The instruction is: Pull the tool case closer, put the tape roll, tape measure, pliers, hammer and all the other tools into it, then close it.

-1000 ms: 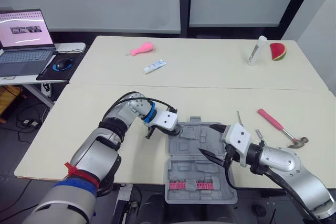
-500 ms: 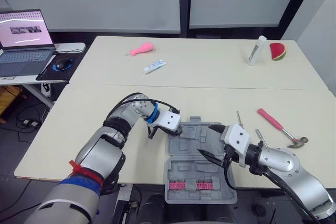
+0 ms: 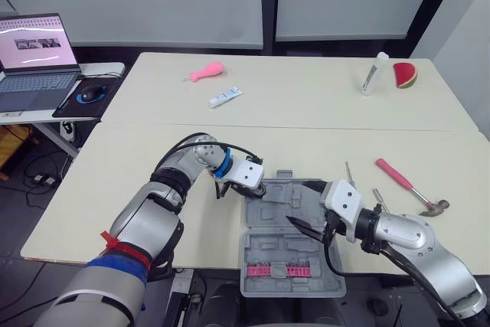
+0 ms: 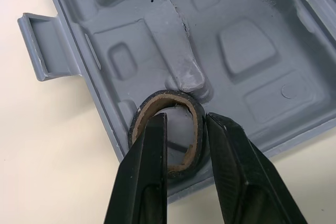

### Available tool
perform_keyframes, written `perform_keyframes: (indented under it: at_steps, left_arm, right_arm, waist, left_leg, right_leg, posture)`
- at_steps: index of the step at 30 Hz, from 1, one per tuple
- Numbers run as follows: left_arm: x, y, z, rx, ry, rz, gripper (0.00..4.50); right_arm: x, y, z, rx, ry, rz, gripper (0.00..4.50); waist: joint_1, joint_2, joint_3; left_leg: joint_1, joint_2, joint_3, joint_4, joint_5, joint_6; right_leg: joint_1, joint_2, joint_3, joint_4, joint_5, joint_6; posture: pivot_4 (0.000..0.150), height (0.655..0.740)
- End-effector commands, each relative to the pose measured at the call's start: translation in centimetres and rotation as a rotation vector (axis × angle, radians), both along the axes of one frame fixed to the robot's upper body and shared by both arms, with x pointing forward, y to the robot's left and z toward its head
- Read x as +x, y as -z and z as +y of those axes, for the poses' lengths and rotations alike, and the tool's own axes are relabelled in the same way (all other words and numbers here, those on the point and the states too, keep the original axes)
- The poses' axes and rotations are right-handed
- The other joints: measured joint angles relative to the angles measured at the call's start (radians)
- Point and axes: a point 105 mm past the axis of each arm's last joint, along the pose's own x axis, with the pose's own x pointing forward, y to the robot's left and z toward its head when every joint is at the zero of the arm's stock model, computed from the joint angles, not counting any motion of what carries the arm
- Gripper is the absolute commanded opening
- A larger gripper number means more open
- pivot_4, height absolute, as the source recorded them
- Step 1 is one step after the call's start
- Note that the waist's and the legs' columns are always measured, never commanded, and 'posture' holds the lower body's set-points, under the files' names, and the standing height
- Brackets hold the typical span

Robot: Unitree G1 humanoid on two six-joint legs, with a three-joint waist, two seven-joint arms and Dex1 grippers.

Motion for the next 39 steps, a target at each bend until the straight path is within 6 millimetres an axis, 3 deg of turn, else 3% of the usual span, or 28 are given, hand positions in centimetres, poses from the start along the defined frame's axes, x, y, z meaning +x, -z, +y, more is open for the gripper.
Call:
perform_keyframes:
  at_steps: [1,8,14,23,29,39]
  left_arm:
    - [0.4,-1.4,-0.3,-0.033,0.013,-0.032,1.19]
    - [0.6,-3.2,0.2,-0.158,-0.062,0.047,1.19]
    - [0.6,-4.0,-0.4,-0.454,-0.210,0.162,1.19]
    - [-0.4,-0.1,-0.7,-0.483,-0.335,0.189,1.19]
    - [-0.5,2.7,0.4,-0.409,-0.408,0.173,1.19]
    - [-1.0,4.0,1.1,-0.411,-0.438,0.208,1.19]
  right_arm:
    - [0.2,-1.0,0.3,0.007,-0.013,-0.042,4.50]
    - [0.4,-1.1,0.2,0.011,-0.016,-0.044,4.50]
    - [0.3,-1.2,0.0,0.014,-0.014,-0.049,4.50]
    - [0.5,-1.7,-0.6,0.007,-0.006,-0.063,4.50]
    - [0.3,-1.9,-0.6,0.000,-0.013,-0.063,4.50]
    - [0.6,-2.0,-1.0,-0.002,-0.005,-0.067,4.50]
  waist:
    - [0.000,0.000,0.000]
    - [-0.001,0.000,0.000]
    - [-0.002,0.000,0.000]
    - [0.001,0.000,0.000]
    - [0.000,0.000,0.000]
    - [0.001,-0.001,-0.003]
  left_leg:
    - [0.000,0.000,0.000,0.000,0.000,0.000]
    - [0.000,0.000,0.000,0.000,0.000,0.000]
    - [0.000,0.000,-0.001,0.000,0.000,-0.001]
    - [0.000,0.000,0.000,0.001,0.000,-0.001]
    - [0.000,0.000,0.000,0.001,0.000,-0.001]
    - [0.001,0.000,0.000,0.000,0.000,-0.001]
  right_leg:
    - [0.000,0.000,0.000,0.000,0.000,0.000]
    - [0.000,0.000,0.000,0.000,0.000,0.000]
    - [0.000,0.000,0.000,0.000,0.000,0.000]
    - [0.000,0.000,0.000,0.000,0.000,0.000]
    - [0.000,0.000,0.000,0.000,0.000,0.000]
    - [0.001,0.000,0.000,0.000,0.000,0.000]
  posture:
    - [0.150,0.7400]
    - [0.150,0.7400]
    - [0.150,0.7400]
    - [0.150,0.7400]
    - [0.150,0.7400]
    - [0.150,0.7400]
